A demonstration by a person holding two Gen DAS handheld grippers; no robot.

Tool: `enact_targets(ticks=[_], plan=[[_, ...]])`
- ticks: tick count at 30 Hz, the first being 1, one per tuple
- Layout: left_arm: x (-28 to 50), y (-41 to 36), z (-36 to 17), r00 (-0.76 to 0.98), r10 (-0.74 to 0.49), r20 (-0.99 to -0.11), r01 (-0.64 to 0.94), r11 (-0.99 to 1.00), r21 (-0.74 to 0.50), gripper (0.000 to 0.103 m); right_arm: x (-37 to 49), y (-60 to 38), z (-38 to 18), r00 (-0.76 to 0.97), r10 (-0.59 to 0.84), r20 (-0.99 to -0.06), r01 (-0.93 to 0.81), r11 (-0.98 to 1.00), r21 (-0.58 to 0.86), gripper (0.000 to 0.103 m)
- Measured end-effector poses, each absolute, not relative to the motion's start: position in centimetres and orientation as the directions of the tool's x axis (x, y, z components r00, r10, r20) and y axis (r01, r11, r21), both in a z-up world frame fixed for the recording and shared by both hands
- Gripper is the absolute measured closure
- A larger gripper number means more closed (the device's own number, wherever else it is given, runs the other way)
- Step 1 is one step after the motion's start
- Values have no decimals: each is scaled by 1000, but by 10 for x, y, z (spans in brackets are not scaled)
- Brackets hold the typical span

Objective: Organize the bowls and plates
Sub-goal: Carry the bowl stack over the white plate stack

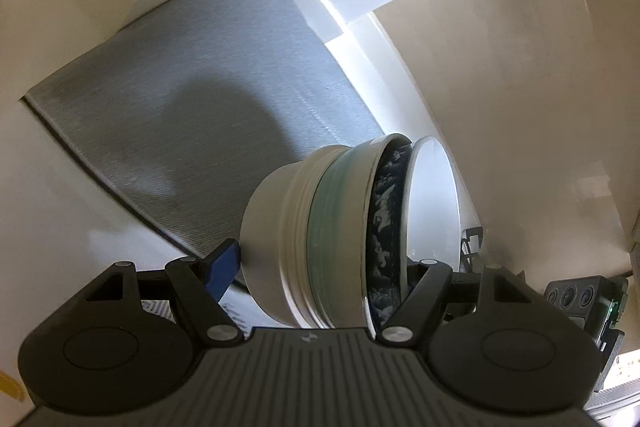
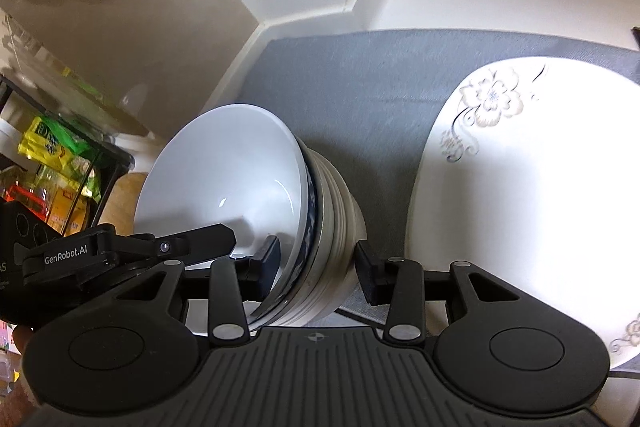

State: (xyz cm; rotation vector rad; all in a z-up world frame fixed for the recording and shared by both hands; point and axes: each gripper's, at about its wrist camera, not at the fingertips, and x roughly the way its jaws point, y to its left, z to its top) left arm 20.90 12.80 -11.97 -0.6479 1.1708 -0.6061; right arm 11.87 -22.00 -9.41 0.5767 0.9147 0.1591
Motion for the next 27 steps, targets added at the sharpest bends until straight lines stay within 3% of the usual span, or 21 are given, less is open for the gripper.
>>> enact_targets(ticks=[27], plan=[[254,12,-123,146,-787,-599,245,616,-749,25,71,-278,-88,702,201,-683,274,809,520,60]])
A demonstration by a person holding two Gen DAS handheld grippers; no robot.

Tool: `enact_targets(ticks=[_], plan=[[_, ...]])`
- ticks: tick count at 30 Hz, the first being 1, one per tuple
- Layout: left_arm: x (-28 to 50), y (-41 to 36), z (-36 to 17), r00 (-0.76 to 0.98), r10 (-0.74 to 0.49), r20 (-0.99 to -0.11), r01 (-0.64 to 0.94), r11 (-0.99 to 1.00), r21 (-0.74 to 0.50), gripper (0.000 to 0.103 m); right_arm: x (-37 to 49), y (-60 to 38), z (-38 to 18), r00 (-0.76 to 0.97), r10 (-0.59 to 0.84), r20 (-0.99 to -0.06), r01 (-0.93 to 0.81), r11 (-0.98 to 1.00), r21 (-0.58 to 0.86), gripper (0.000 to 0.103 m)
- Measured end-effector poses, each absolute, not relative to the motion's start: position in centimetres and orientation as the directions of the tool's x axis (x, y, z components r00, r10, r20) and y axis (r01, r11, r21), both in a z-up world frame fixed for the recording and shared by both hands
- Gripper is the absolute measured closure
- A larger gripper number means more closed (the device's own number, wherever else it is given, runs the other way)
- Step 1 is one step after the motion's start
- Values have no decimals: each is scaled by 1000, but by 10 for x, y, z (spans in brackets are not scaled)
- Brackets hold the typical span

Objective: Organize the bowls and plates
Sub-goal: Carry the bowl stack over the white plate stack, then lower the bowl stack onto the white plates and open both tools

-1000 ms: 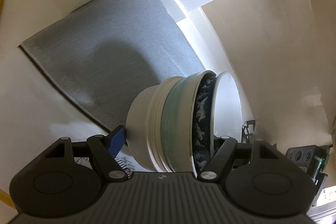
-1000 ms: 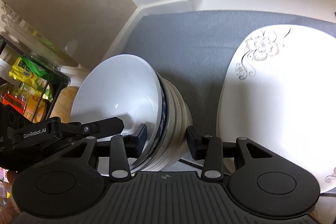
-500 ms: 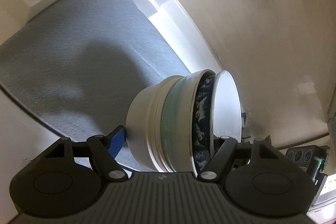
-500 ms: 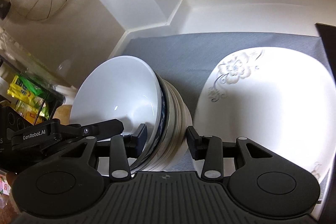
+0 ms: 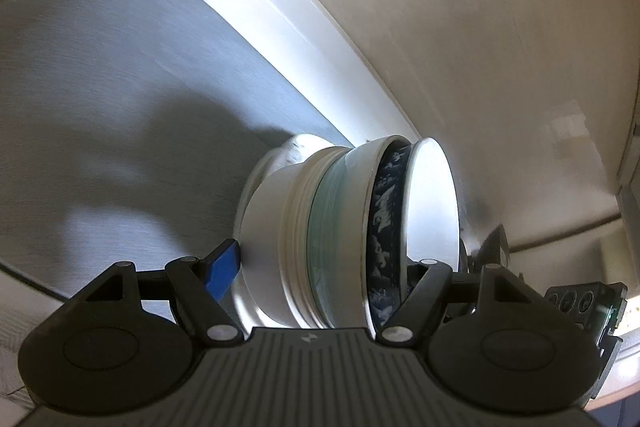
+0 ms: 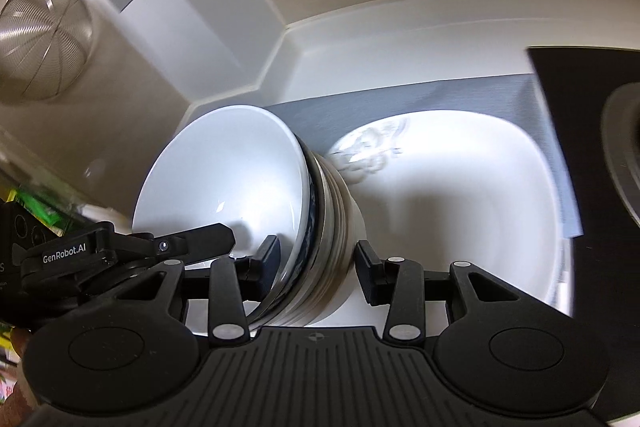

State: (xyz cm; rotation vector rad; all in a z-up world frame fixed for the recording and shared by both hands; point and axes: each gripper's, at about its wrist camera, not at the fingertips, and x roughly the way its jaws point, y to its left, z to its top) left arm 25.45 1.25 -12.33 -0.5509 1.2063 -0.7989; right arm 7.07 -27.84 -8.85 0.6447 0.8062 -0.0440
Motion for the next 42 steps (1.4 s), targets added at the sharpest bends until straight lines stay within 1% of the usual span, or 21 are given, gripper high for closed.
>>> enact_targets(ticks=[8,14,26,31,34,35,37,40,41,42], plan=[[267,-42,-146,61,-793,-607,282,597,-751,25,47,-313,-99,698,140,-702,362,777,515,60],[267,-69,-160,23,-780,-625,283,605,-745,25,41,-328,-112,680,124,-722,407,755,514,60],[266,-82,-169,5,-749,-662,273,638,-720,25,50,-339,-133,647,140,-750,430,745,510,60],[267,-80,-167,27,-751,-660,275,640,-717,24,53,-338,-135,652,141,-745,428,743,515,61],[265,-82,-164,45,-738,-674,287,655,-699,20,57,-338,-136,655,146,-741,429,736,524,61],[264,-80,-162,43,-741,-670,296,650,-700,11,58,-338,-136,655,146,-741,433,732,526,61],[262,-82,-161,11,-765,-644,298,618,-728,1,57,-339,-136,659,159,-735,434,718,545,58],[256,-82,-154,43,-740,-671,332,644,-689,0,55,-340,-136,661,163,-732,442,704,556,57],[254,-81,-152,56,-721,-691,343,663,-665,0,54,-339,-135,662,152,-734,443,711,547,54],[252,-80,-151,64,-711,-700,351,673,-651,0,52,-338,-132,667,137,-732,439,721,536,49]])
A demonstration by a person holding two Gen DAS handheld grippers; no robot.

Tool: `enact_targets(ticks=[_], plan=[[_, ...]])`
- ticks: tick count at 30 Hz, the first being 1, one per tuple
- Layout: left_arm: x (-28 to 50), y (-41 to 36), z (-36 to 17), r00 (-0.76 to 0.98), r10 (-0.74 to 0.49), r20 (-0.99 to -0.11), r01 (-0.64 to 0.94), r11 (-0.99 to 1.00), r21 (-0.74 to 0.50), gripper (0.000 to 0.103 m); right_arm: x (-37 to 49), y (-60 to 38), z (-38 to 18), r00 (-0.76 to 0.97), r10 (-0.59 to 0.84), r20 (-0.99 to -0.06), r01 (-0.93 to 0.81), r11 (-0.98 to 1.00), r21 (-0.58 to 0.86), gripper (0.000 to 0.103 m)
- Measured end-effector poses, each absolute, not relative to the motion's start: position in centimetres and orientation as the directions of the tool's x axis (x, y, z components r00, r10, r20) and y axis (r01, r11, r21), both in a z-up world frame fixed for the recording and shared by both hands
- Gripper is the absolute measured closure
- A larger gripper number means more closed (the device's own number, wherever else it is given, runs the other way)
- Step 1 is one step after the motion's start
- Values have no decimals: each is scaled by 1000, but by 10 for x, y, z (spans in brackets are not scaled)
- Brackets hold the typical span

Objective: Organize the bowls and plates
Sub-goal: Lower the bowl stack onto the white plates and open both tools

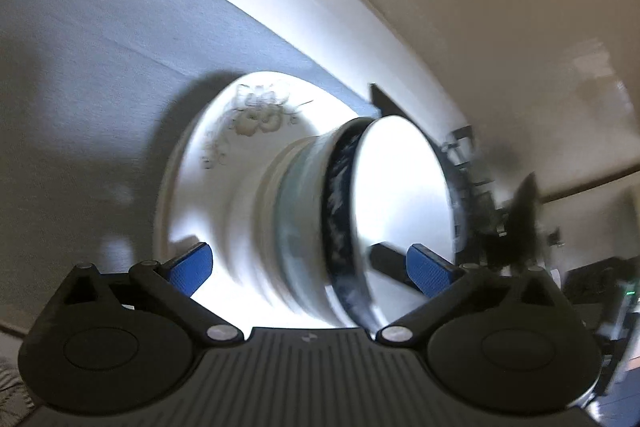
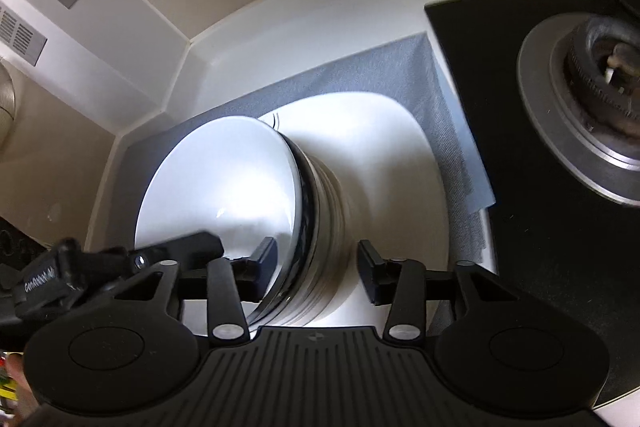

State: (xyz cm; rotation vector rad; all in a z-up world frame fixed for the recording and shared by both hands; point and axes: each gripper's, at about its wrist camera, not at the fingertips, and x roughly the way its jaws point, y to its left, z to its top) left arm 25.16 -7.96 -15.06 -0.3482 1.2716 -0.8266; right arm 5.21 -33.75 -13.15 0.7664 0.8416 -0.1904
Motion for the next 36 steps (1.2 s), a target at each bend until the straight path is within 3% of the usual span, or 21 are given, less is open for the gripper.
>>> enact_targets(ticks=[3,7,27,33,36], plan=[[243,-72,-141,87,-703,-706,373,680,-631,0,43,-334,-120,690,92,-718,411,766,494,33],[230,-64,-127,132,-647,-751,419,723,-549,0,31,-330,-110,698,61,-714,391,803,450,26],[188,-35,-90,298,-520,-801,483,805,-343,0,-16,-316,-84,756,18,-654,392,788,475,23],[194,-11,-103,359,-461,-812,418,857,-302,0,-47,-341,-89,799,-35,-601,410,763,500,22],[205,-8,-120,359,-433,-827,371,879,-300,0,-51,-352,-106,802,3,-598,363,793,490,22]])
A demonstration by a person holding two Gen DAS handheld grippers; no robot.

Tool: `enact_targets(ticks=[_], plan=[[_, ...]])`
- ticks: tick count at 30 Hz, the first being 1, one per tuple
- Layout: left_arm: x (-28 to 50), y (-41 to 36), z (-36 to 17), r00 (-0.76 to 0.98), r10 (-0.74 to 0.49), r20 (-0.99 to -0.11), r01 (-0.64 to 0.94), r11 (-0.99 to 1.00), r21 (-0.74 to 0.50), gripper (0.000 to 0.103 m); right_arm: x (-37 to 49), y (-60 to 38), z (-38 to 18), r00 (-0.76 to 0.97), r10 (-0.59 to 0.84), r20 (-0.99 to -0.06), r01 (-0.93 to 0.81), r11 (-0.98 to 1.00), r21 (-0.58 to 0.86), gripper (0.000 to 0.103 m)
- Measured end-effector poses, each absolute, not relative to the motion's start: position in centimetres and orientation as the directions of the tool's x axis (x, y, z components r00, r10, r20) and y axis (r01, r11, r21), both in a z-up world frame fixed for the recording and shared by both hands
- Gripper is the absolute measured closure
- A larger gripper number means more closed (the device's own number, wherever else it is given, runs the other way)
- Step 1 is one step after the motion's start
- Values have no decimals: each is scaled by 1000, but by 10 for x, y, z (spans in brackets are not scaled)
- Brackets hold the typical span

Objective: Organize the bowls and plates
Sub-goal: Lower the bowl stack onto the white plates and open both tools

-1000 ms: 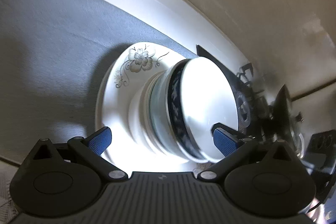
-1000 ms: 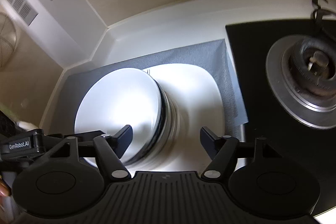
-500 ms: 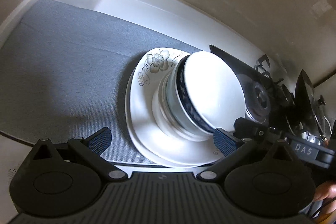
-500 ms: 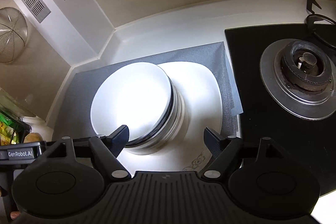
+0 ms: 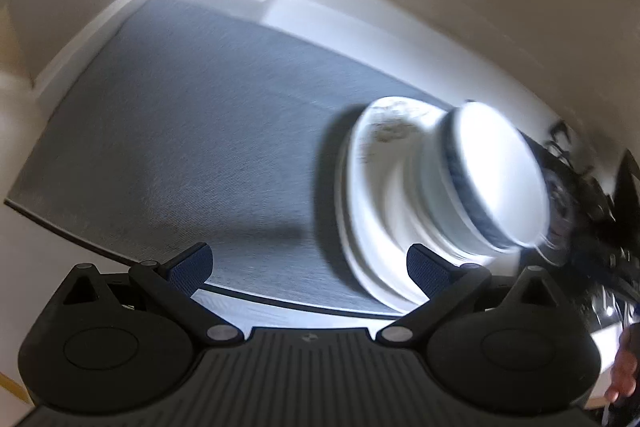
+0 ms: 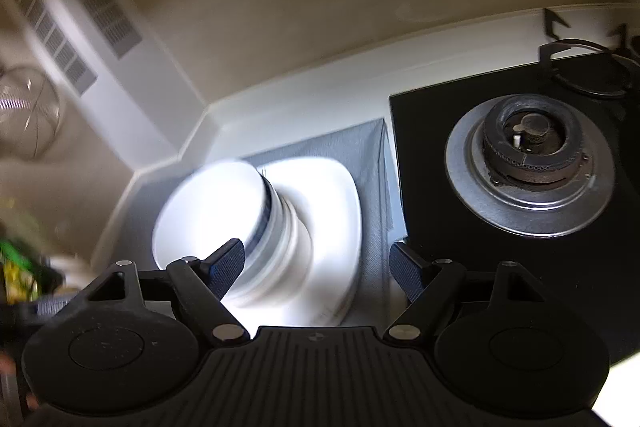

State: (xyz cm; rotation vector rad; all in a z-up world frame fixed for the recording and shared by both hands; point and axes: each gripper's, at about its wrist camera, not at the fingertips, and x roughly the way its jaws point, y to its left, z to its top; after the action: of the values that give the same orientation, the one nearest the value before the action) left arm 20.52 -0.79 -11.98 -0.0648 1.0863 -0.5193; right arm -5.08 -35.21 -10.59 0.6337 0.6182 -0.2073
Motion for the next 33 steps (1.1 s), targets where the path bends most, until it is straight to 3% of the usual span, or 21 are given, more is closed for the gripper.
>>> enact_targets(ticks=[6,14,17,21,33], plan=[[228,-27,-139,331,-448,-831,398,864,-308,0,-31,-363,-147,775,155,-612,287,777,560,22],[254,-46,-171,312,-450,-837,389,864,-319,0,-1,-373,-175,754,215,-621,270,759,592,29],[264,-48,-173,291,-486,-824,388,848,-362,0,9,-375,-183,744,234,-626,266,756,599,37],[273,-49,-174,288,-498,-818,377,844,-381,0,25,-374,-194,721,272,-637,269,738,619,57],[278,-20,-175,291,-510,-810,407,832,-377,1,58,-332,-183,678,320,-662,150,821,551,58]])
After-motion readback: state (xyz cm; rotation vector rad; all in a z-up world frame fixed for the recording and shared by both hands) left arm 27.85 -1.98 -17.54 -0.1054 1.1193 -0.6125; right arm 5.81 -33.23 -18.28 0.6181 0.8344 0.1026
